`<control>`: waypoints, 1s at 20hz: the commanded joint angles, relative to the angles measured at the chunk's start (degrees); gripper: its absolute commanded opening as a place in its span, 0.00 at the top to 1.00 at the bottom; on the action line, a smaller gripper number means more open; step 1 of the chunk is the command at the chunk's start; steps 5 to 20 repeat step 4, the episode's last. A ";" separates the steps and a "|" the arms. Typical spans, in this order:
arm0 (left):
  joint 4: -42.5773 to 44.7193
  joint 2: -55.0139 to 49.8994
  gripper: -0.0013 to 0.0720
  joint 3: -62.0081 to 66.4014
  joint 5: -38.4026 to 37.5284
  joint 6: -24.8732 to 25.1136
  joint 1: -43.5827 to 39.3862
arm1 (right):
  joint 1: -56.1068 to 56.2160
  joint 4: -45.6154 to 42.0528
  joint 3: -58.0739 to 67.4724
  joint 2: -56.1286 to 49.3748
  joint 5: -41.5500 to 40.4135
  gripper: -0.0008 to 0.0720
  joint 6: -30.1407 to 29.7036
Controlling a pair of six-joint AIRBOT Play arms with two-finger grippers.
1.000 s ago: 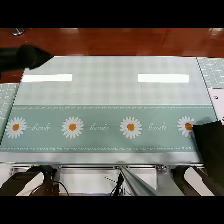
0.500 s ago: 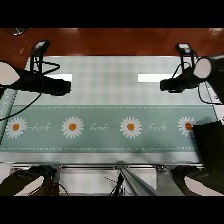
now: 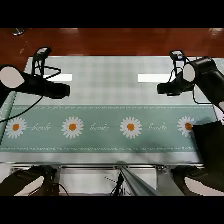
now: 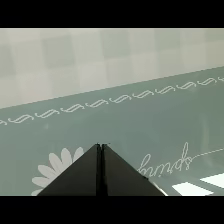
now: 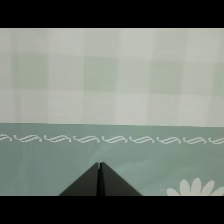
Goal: Fold the shirts.
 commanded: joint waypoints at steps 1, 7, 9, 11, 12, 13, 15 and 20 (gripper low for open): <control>0.24 -0.04 0.95 -0.04 -0.04 -0.07 0.04 | 0.11 -0.37 -0.02 -0.13 0.09 0.96 0.31; 0.24 -0.04 0.95 -0.04 -0.02 -0.07 0.04 | 0.11 -0.37 -0.02 -0.11 0.09 0.96 0.31; 0.24 -0.04 0.95 -0.04 -0.02 -0.07 0.04 | 0.11 -0.37 -0.02 -0.11 0.09 0.96 0.31; 0.24 -0.04 0.95 -0.04 -0.02 -0.07 0.04 | 0.11 -0.37 -0.02 -0.11 0.09 0.96 0.31; 0.24 -0.04 0.95 -0.04 -0.02 -0.07 0.04 | 0.11 -0.37 -0.02 -0.11 0.09 0.96 0.31; 0.24 -0.04 0.95 -0.04 -0.02 -0.07 0.04 | 0.11 -0.37 -0.02 -0.11 0.09 0.96 0.31; 0.24 -0.04 0.95 -0.04 -0.02 -0.07 0.04 | 0.11 -0.37 -0.02 -0.11 0.09 0.96 0.31; 0.24 -0.04 0.95 -0.04 -0.02 -0.07 0.04 | 0.11 -0.37 -0.02 -0.11 0.09 0.96 0.31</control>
